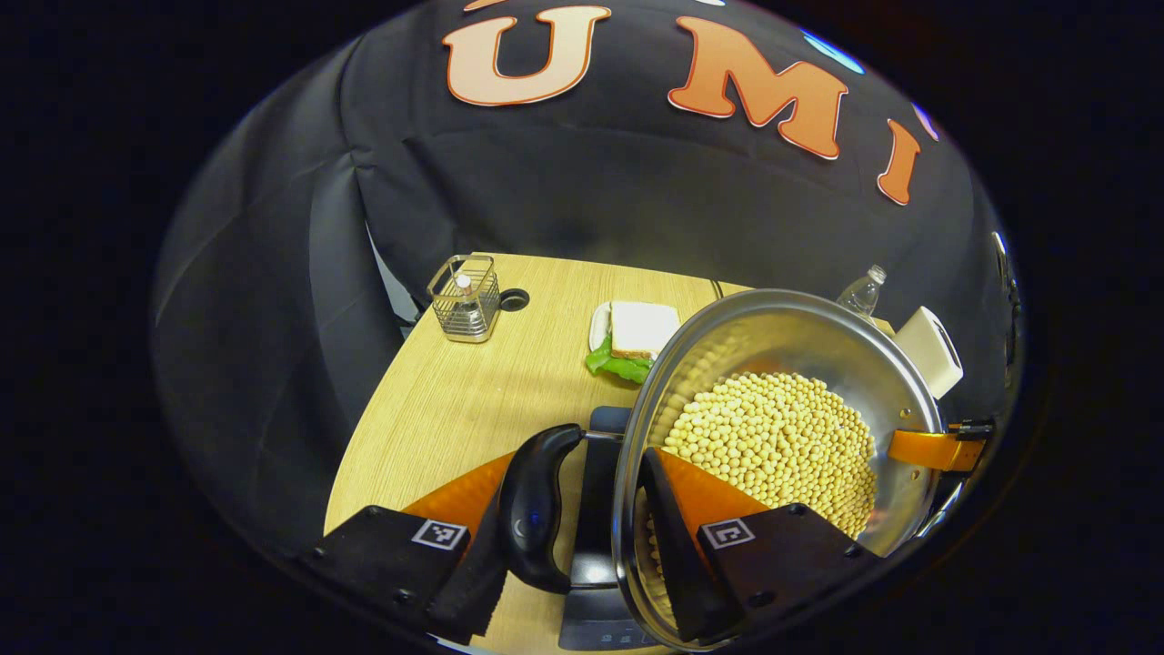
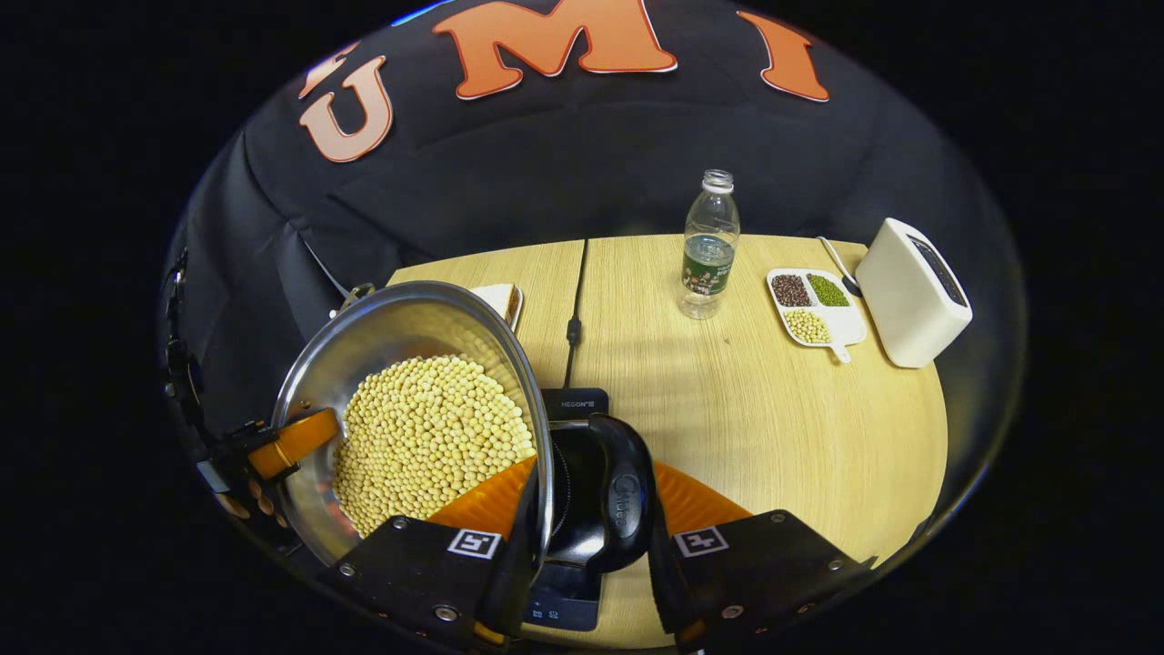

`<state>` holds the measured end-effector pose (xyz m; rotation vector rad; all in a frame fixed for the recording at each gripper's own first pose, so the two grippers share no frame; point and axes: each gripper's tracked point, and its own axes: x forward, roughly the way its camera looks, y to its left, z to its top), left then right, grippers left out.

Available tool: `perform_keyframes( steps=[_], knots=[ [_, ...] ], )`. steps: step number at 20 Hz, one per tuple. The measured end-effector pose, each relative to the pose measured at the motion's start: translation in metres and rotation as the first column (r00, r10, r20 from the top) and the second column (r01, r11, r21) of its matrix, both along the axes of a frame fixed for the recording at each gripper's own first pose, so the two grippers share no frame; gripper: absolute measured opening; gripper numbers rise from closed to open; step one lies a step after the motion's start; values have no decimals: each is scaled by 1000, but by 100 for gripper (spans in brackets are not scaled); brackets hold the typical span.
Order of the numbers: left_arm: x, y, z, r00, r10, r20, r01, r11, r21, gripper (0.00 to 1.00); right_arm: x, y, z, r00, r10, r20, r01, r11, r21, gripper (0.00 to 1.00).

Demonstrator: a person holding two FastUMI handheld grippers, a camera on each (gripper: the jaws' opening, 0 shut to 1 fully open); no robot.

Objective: First push the handle of the pot to place it horizontally, then grasp the pot with both hands and set it on the induction cooktop.

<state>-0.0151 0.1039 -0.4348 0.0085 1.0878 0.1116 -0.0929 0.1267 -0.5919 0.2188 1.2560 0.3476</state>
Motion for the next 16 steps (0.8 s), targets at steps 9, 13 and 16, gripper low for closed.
perform_keyframes(
  steps=[9, 13, 16],
  knots=[
    [5, 5, -2, 1000, 6, -25, -7, 1000, -18, 79, -3, 1, 2, 999, -23, -24, 22, 999, -27, 55],
    [6, 4, -3, 999, 8, -36, -9, 1000, -17, 79, -3, 1, 4, 999, -26, -30, 25, 999, -28, 55],
    [6, 7, -1, 999, 17, -38, -18, 1000, -15, 79, -2, 1, 4, 999, -18, -30, 17, 999, -31, 55]
  ],
)
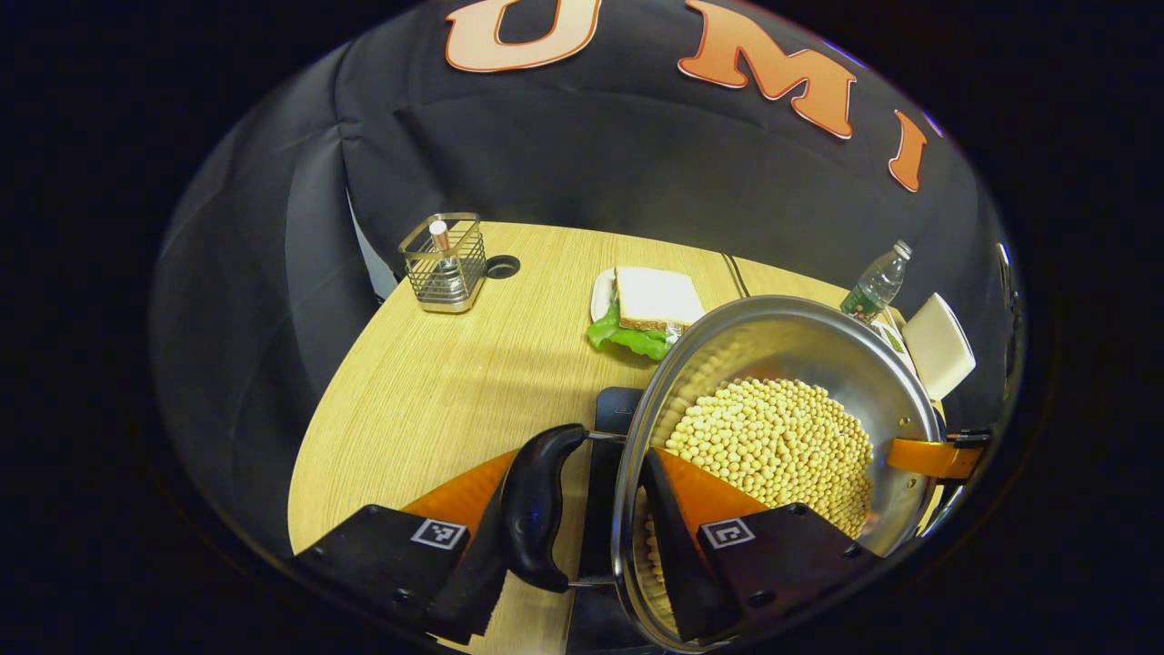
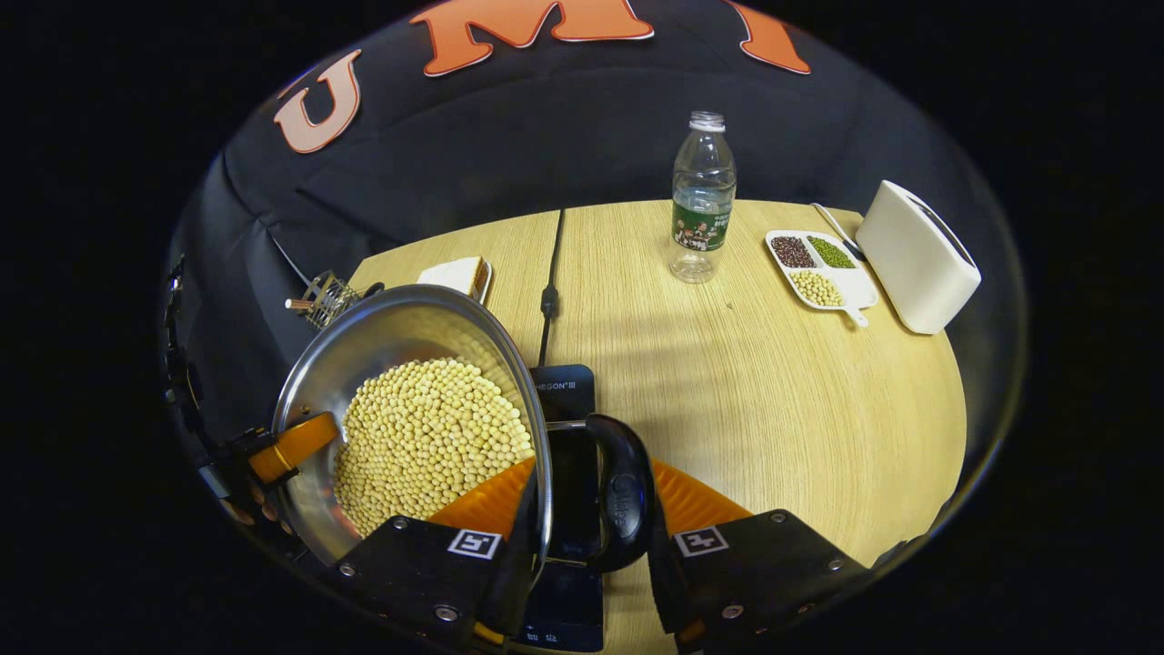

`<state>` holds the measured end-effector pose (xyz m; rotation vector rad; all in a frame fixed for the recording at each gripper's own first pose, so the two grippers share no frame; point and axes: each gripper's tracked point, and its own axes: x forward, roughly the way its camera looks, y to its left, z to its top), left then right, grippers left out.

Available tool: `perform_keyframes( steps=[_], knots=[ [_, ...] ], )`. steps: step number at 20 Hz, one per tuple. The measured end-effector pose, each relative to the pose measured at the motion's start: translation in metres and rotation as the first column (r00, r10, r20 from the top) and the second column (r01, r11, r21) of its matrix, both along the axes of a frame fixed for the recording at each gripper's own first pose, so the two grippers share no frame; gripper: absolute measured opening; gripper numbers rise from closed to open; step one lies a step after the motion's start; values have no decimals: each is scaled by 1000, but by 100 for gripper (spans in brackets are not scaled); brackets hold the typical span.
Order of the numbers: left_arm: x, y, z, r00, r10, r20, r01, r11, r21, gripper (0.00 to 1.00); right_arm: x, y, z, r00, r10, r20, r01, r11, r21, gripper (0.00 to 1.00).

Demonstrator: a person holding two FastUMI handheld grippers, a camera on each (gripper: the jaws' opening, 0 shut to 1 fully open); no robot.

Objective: First push the handle of the pot to place it horizontally, then grasp the pot with both hands and set it on the induction cooktop.

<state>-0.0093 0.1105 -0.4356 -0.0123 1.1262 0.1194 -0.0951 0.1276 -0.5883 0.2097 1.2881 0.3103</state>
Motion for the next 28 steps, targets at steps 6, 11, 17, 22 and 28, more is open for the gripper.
perform_keyframes(
  steps=[6, 11, 17, 22, 28],
  knots=[
    [-1, 0, 1, 1000, 16, -1, -16, 1000, 5, 78, 0, -1, 1, 1000, 10, -3, -10, 1000, 5, 55],
    [0, -1, 5, 999, 34, -1, -34, 999, 7, 79, 0, -3, -1, 1000, 14, -8, -14, 1000, 10, 55],
    [-2, -1, 5, 1000, 27, 13, -27, 1000, 13, 79, 1, -4, -2, 1000, 9, 0, -9, 1000, 13, 53],
    [-7, -4, 5, 1000, 7, 19, -8, 997, 76, 89, 4, -9, -3, 999, 19, 40, -18, 1000, -23, 66],
    [-13, 0, 12, 1000, 23, 15, -24, 998, 66, 90, 4, -18, 5, 997, 8, 73, -6, 1000, -23, 81]
  ],
)
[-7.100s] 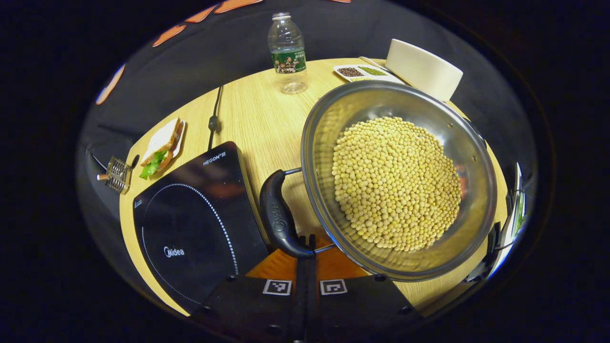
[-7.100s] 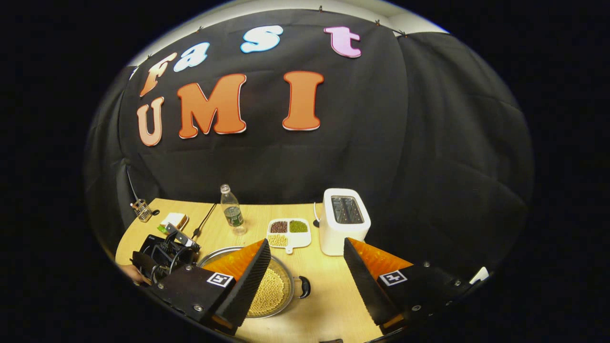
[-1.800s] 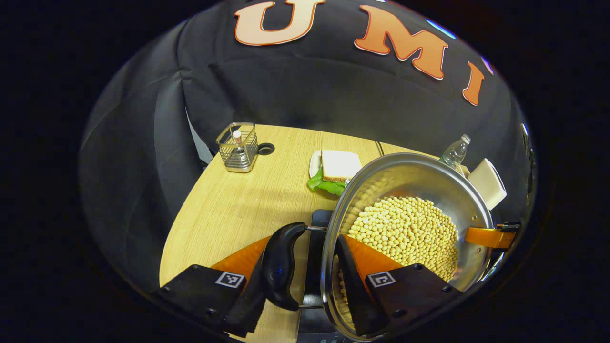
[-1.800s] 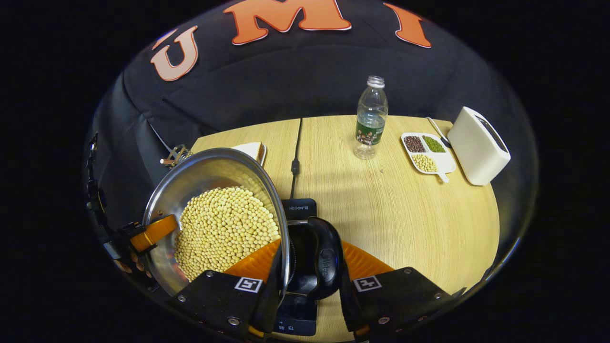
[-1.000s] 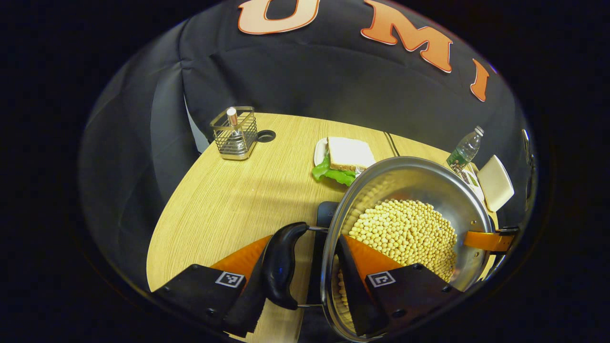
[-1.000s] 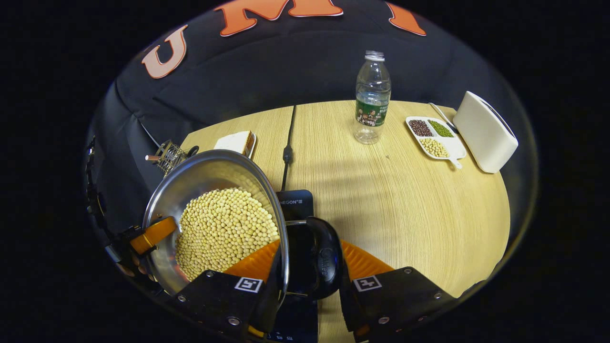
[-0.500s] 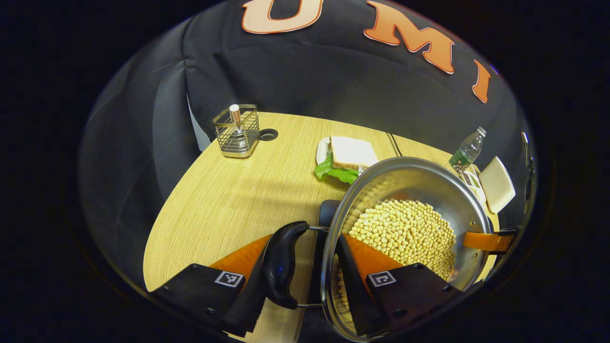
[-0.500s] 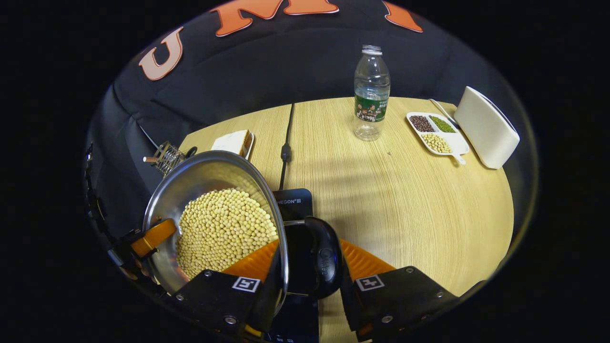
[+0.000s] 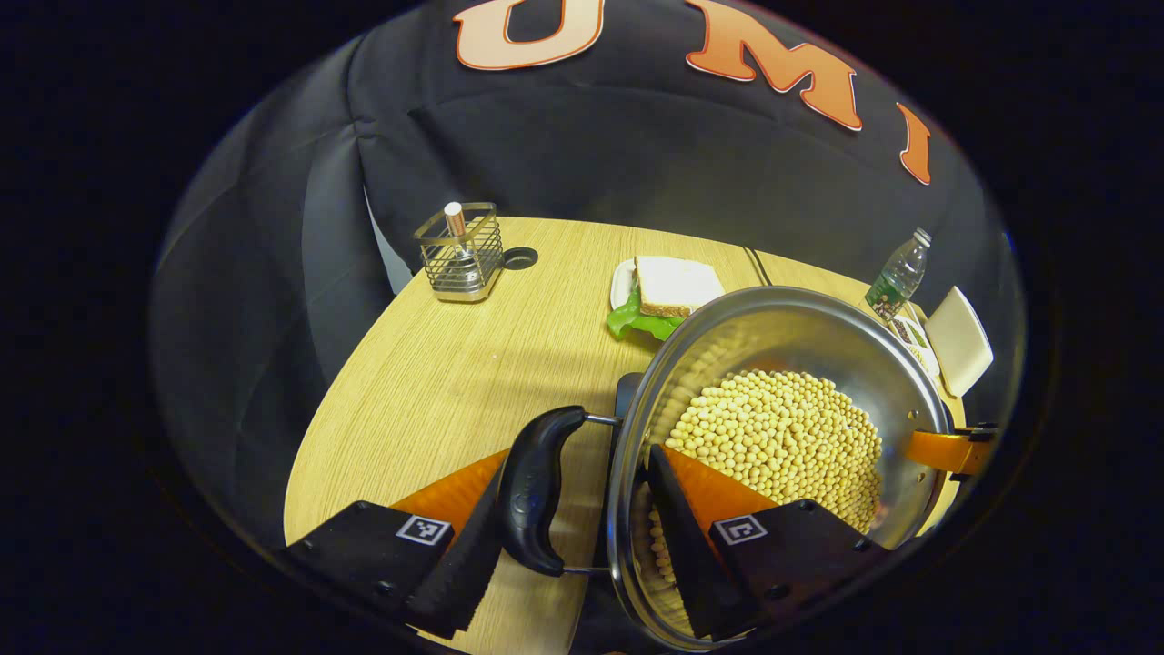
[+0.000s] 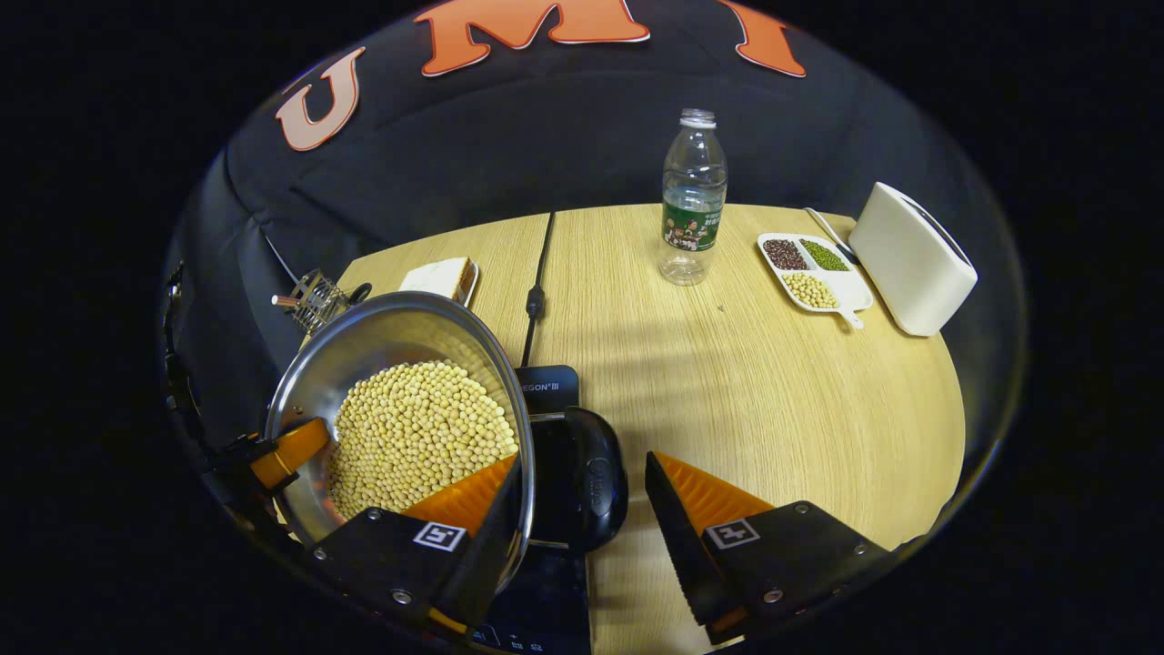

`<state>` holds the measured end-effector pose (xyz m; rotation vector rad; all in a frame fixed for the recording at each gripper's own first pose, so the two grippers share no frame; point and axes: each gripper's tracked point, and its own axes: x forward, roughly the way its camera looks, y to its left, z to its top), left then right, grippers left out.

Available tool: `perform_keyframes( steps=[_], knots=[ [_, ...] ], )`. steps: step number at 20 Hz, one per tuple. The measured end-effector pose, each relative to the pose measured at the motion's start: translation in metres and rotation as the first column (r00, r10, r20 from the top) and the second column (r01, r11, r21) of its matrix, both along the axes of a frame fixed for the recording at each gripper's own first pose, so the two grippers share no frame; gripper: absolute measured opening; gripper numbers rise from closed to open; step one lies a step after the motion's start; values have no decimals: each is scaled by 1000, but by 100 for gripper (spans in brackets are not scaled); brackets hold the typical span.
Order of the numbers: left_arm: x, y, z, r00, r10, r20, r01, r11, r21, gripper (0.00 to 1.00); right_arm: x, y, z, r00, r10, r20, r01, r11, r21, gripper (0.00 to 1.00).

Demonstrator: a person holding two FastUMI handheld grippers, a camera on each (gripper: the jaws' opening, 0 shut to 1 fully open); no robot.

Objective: First push the handle of the pot to place it horizontally, then grasp the pot with both hands and set it on the induction cooktop.

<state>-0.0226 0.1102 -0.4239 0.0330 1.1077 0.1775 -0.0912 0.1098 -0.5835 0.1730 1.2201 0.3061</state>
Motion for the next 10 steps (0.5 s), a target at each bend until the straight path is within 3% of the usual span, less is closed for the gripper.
perform_keyframes(
  steps=[5, 10],
  knots=[
    [2, 3, 24, 999, -11, 46, 11, 1000, 15, 94, 11, -4, 10, 997, -14, 78, 12, 1000, 15, 86],
    [7, -6, 82, 988, -44, 149, 34, 997, 70, 97, 26, -23, 30, 985, -32, 171, 25, 999, 41, 86]
  ],
)
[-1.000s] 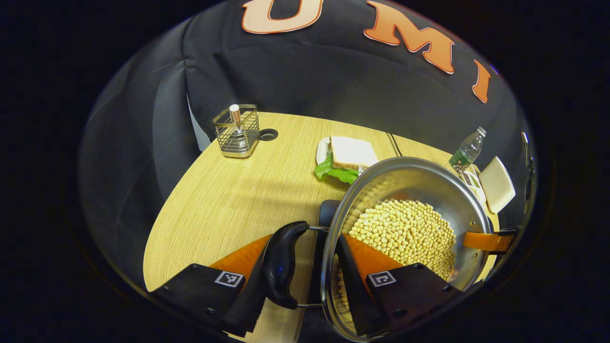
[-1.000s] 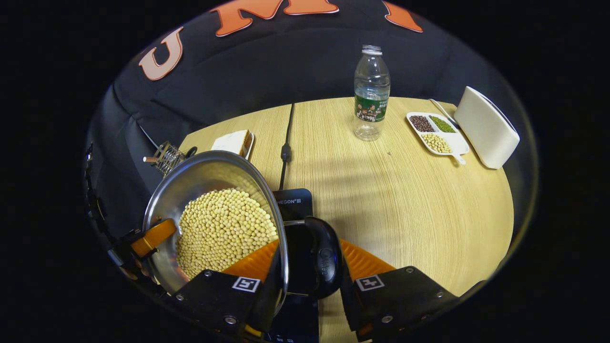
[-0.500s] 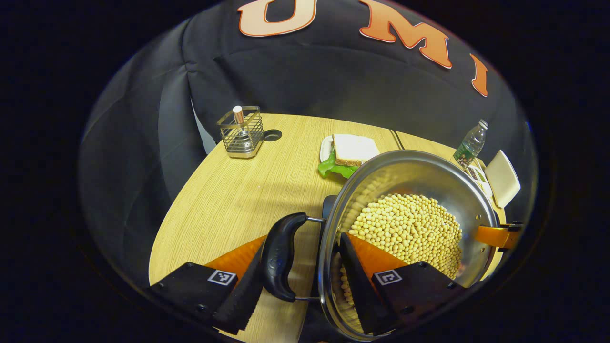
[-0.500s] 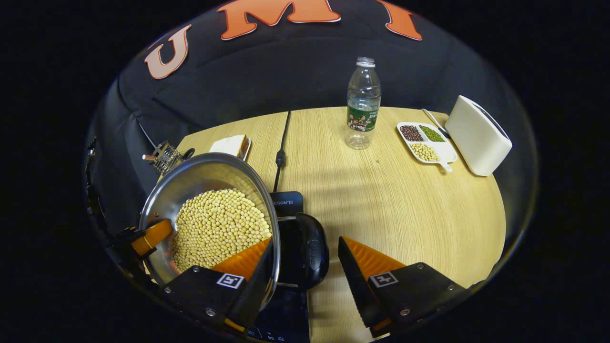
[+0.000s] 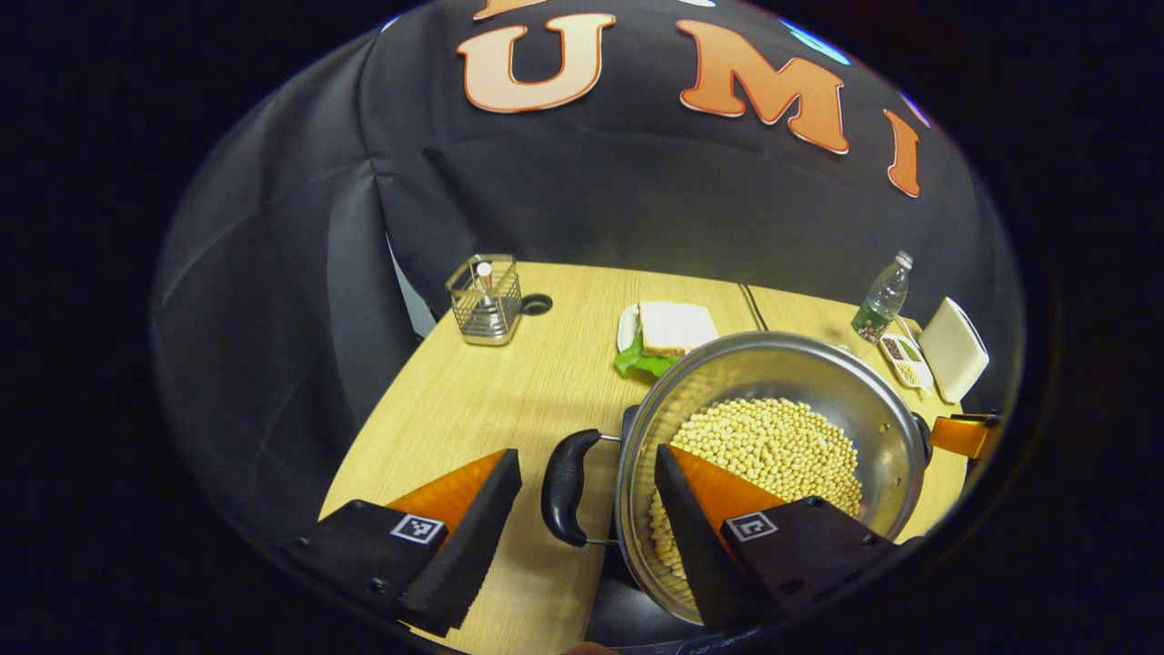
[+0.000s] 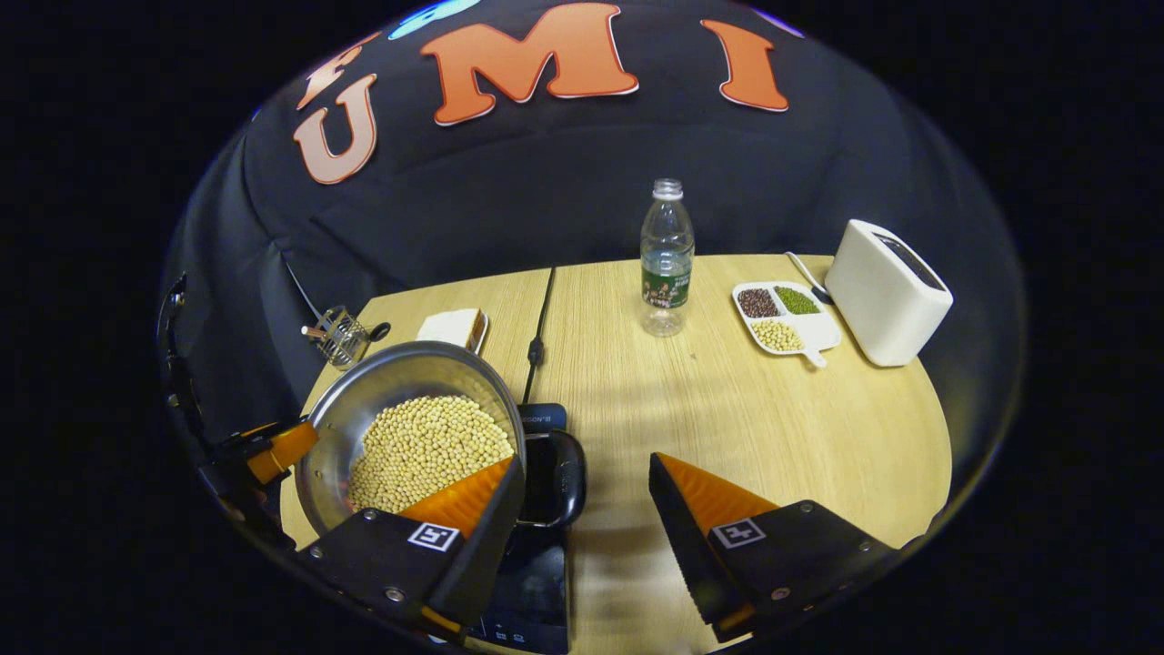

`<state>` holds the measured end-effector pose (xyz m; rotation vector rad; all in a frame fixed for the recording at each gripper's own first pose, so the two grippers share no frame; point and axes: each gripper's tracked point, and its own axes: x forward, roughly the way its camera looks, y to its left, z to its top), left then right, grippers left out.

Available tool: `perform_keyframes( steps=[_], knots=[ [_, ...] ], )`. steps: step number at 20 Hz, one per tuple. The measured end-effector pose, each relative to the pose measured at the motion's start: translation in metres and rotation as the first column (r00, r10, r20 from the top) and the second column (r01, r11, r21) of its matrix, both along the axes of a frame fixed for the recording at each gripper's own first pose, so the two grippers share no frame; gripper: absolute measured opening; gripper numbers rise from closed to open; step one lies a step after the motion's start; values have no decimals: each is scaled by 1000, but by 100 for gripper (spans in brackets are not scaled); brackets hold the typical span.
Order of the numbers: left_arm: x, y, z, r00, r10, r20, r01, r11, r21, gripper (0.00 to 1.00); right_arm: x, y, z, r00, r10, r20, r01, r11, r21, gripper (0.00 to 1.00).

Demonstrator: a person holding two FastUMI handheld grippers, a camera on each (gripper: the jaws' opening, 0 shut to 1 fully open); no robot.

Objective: First push the handle of the pot to place it horizontally, then grasp the pot with both hands and set it on the induction cooktop.

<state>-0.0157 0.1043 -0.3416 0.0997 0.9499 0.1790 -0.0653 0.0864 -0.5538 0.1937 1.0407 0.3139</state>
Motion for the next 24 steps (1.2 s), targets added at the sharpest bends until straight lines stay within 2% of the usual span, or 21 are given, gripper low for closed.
perform_keyframes(
  steps=[5, 7, 10, 13, 15, 18, 22, 24],
  knots=[
    [16, -23, 66, 991, 13, 136, -17, 999, 34, 96, 29, -42, 28, 987, 11, 159, -9, 1000, -12, 87],
    [23, -36, 94, 980, 44, 194, -45, 999, 3, 96, 35, -65, 41, 979, 12, 202, -6, 1000, -29, 87],
    [28, -60, 134, 958, 114, 263, -93, 992, -88, 96, 48, -93, 67, 955, 3, 298, 3, 1000, -21, 90],
    [42, -72, 188, 921, 117, 371, -90, 992, -87, 96, 60, -153, 118, 916, -26, 400, 42, 999, -31, 93],
    [50, -81, 223, 896, 113, 430, -85, 993, -84, 96, 65, -190, 151, 877, -44, 478, 79, 995, -53, 94],
    [59, -95, 282, 840, 102, 532, -58, 993, -99, 96, 72, -245, 199, 813, -81, 576, 143, 988, -63, 94],
    [74, -112, 361, 761, 36, 648, 8, 998, -65, 96, 81, -314, 263, 706, -105, 700, 245, 964, -102, 94],
    [82, -127, 394, 716, 25, 697, 46, 995, -83, 94, 84, -343, 297, 651, -95, 753, 291, 948, -131, 94]
  ],
)
